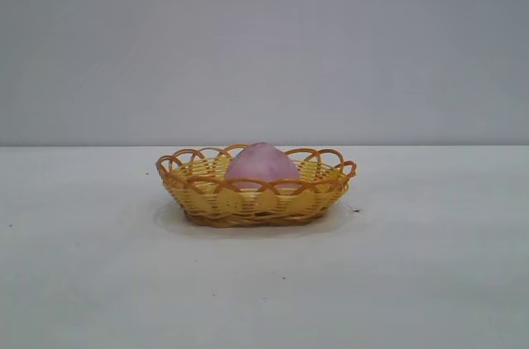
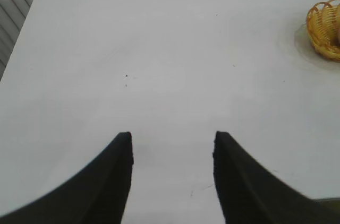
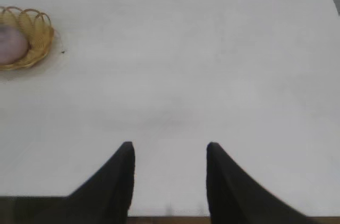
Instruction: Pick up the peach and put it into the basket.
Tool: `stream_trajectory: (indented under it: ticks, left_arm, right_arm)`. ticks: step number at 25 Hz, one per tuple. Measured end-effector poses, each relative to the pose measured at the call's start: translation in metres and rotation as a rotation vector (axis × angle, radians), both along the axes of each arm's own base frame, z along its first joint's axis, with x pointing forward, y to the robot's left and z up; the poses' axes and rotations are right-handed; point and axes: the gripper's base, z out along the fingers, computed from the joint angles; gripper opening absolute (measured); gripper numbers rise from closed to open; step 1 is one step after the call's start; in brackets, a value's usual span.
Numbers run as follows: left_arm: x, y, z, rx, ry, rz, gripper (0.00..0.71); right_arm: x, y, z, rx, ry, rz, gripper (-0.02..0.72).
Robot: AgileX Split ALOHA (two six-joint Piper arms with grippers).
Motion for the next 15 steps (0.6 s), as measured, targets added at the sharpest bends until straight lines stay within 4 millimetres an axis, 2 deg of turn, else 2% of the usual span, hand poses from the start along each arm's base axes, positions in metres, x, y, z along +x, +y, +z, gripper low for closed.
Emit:
stream_trajectory:
  ticks: [6,15]
  left_arm:
    - [0.0,0.0,0.0,0.0,0.0,0.0,0.346]
    - [0.0,0.0,0.0,-0.002,0.0,0.001,0.346]
  right_arm:
    - [-0.012,0.0,-0.027,0.001,-0.112,0.017,0.269]
    - [-0.015,-0.001,-0.028,-0.004,-0.161,0.079,0.269]
